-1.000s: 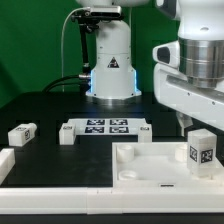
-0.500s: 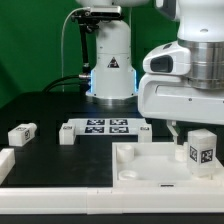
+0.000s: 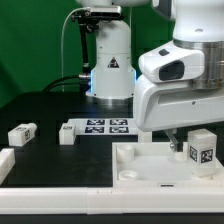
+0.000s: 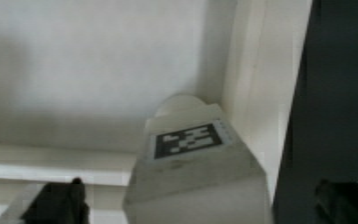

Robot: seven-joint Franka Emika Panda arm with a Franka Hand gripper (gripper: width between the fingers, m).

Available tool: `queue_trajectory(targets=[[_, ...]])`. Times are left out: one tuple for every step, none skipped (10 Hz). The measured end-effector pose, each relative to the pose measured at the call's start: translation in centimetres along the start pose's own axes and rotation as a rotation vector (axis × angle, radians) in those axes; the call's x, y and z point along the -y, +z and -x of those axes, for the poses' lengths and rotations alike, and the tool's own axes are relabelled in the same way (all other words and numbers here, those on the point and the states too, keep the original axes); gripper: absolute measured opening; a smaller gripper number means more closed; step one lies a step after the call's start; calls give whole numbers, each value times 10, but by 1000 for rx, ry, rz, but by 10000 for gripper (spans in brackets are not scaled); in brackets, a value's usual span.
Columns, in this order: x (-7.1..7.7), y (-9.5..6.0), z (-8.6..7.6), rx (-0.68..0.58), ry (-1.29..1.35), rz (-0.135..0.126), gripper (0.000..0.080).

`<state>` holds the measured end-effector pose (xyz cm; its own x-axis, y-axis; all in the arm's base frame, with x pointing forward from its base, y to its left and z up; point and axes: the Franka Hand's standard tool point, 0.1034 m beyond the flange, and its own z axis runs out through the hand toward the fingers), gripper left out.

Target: Assemble one leg

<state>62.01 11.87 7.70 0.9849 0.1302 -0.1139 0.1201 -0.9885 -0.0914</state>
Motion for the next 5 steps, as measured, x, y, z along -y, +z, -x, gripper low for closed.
queue_trajectory(targets=[[0,0,0,0,0,0,542],[0,0,0,0,0,0,406],[0,0,0,1,0,0,406],[0,0,0,0,6,0,290],[0,0,0,0,55,0,290]])
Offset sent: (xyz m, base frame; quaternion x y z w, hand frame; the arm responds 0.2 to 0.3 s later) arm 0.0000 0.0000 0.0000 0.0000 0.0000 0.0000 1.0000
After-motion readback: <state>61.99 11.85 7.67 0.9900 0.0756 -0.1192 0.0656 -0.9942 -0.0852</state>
